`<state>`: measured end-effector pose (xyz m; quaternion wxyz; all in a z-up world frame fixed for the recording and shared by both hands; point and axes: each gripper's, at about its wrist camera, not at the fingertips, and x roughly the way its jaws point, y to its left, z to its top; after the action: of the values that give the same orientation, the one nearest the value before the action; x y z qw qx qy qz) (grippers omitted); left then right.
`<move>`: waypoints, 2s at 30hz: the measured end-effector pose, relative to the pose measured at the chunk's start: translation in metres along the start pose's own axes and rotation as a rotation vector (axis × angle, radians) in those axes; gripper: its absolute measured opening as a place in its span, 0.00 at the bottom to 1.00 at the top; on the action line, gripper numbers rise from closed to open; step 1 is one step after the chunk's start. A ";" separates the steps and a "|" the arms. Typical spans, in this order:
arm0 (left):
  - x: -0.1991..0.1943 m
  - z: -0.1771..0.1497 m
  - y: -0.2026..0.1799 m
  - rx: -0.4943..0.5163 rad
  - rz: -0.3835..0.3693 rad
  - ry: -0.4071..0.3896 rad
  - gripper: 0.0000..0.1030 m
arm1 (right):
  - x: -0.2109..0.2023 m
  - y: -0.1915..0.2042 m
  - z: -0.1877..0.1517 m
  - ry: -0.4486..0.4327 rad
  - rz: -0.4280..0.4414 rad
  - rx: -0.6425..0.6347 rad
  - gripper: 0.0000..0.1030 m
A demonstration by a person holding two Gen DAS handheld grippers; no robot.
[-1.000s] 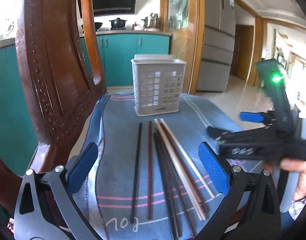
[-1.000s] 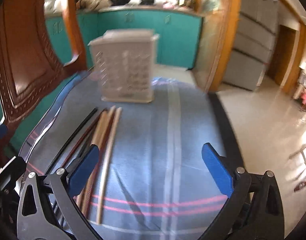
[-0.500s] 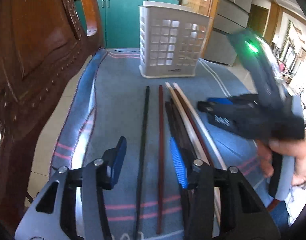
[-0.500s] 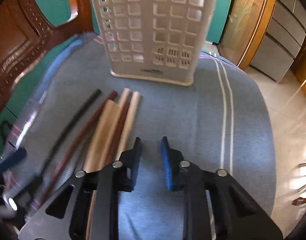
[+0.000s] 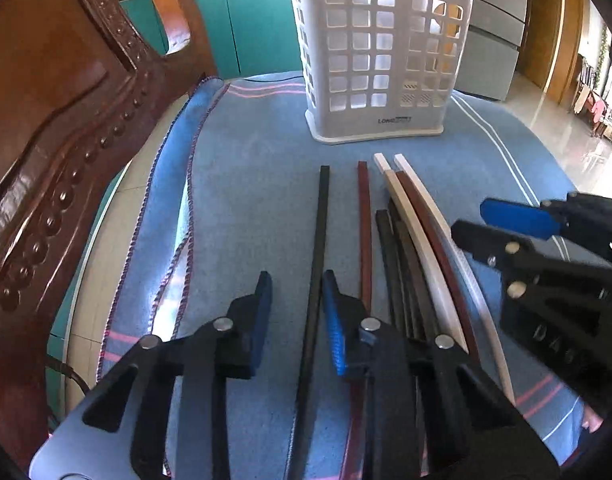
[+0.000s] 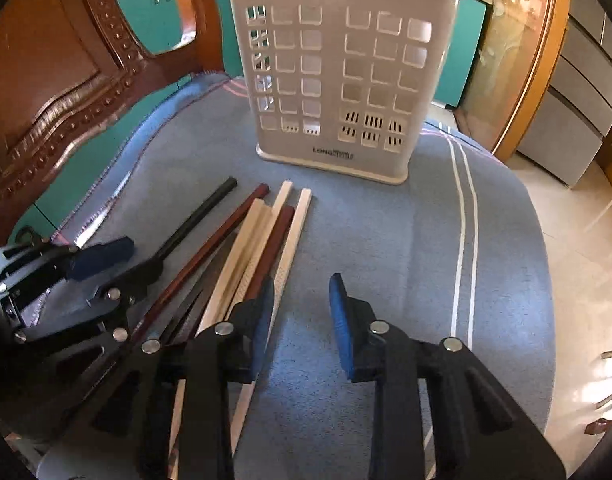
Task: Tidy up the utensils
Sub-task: 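Lower both tools toward the row of chopsticks, then grasp a light wooden chopstick with the right tool while the left tool grasps a black chopstick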
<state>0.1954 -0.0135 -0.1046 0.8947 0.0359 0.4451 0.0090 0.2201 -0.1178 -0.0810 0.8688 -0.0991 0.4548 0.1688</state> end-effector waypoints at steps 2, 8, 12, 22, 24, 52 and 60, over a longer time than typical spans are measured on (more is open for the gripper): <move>-0.001 -0.001 0.001 -0.010 0.007 0.000 0.24 | 0.001 0.003 0.002 0.002 0.002 -0.007 0.29; 0.001 0.000 0.008 -0.058 0.016 -0.003 0.24 | 0.014 -0.012 -0.001 0.029 -0.020 -0.006 0.05; -0.001 -0.002 0.008 -0.072 0.034 -0.003 0.29 | 0.005 -0.016 -0.003 -0.002 -0.021 0.021 0.04; -0.001 -0.004 0.012 -0.088 0.046 0.002 0.38 | 0.009 0.003 0.006 -0.018 -0.007 -0.006 0.27; -0.001 -0.004 0.013 -0.092 0.048 0.004 0.39 | 0.012 0.007 0.008 -0.005 -0.019 -0.030 0.27; 0.034 0.050 -0.017 0.085 0.022 0.110 0.31 | 0.021 -0.057 0.013 0.045 -0.029 0.159 0.20; 0.037 0.052 -0.016 0.072 0.042 0.096 0.39 | 0.025 -0.048 0.018 0.032 -0.054 0.121 0.10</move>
<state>0.2585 -0.0308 -0.1038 0.8701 0.0771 0.4867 0.0134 0.2651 -0.1510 -0.0909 0.8701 -0.0614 0.4750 0.1161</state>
